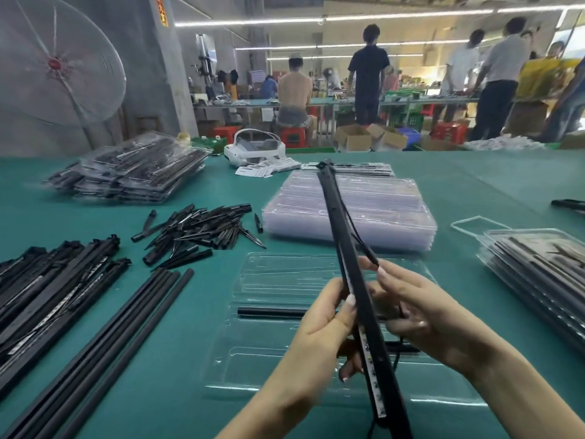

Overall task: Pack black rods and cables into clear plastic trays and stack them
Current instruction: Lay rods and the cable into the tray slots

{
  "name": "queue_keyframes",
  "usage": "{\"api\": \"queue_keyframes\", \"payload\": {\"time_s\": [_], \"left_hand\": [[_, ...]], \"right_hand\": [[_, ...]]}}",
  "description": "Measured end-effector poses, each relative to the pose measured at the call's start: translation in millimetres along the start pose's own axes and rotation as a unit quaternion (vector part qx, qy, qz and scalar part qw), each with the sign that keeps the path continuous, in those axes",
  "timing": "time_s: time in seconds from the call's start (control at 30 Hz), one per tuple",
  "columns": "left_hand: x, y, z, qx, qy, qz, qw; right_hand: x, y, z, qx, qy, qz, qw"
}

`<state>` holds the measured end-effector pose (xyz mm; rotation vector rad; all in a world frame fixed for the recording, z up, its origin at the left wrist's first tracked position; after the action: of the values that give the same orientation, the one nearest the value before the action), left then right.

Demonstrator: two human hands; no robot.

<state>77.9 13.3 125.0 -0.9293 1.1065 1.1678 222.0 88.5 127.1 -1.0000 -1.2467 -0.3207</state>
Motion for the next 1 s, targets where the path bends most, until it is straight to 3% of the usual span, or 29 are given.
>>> {"api": "queue_keyframes", "payload": {"time_s": [0.13, 0.23, 0.33, 0.47, 0.6, 0.77, 0.9, 1.0], "left_hand": [[2, 9, 13, -0.061, -0.01, -0.09, 0.994], [7, 18, 24, -0.111, 0.0, -0.09, 0.99], [11, 30, 32, -0.159, 0.0, -0.107, 0.981], [14, 50, 43, -0.197, 0.002, -0.147, 0.969], [24, 49, 51, -0.22, 0.031, -0.134, 0.966], [37, 45, 61, -0.216, 0.079, -0.261, 0.938], [41, 42, 56, -0.131, 0.07, -0.321, 0.935], [48, 35, 58, -0.071, 0.079, -0.297, 0.949]], "right_hand": [[-21, -2, -5, 0.055, -0.021, -0.006, 0.998], [-23, 4, -10, 0.105, -0.074, 0.004, 0.992], [-11, 19, -17, 0.173, -0.145, -0.091, 0.97], [22, 48, -21, 0.234, -0.172, -0.19, 0.938], [37, 59, -21, 0.16, -0.107, -0.303, 0.934], [15, 56, -23, -0.044, 0.055, -0.517, 0.853], [8, 59, -22, -0.104, 0.111, -0.561, 0.814], [9, 64, -22, -0.126, 0.137, -0.532, 0.826]]}}
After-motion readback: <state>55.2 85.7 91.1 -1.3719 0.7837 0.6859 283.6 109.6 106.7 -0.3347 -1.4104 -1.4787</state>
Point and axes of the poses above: each hand's wrist, its own z-axis towards the middle knuckle, its own y-axis out of the back of the hand, x = y × z, the point moved 1 cm from there along z, towards the middle knuckle, and after that the axes turned 9 degrees about z, right-handed, at the moved point
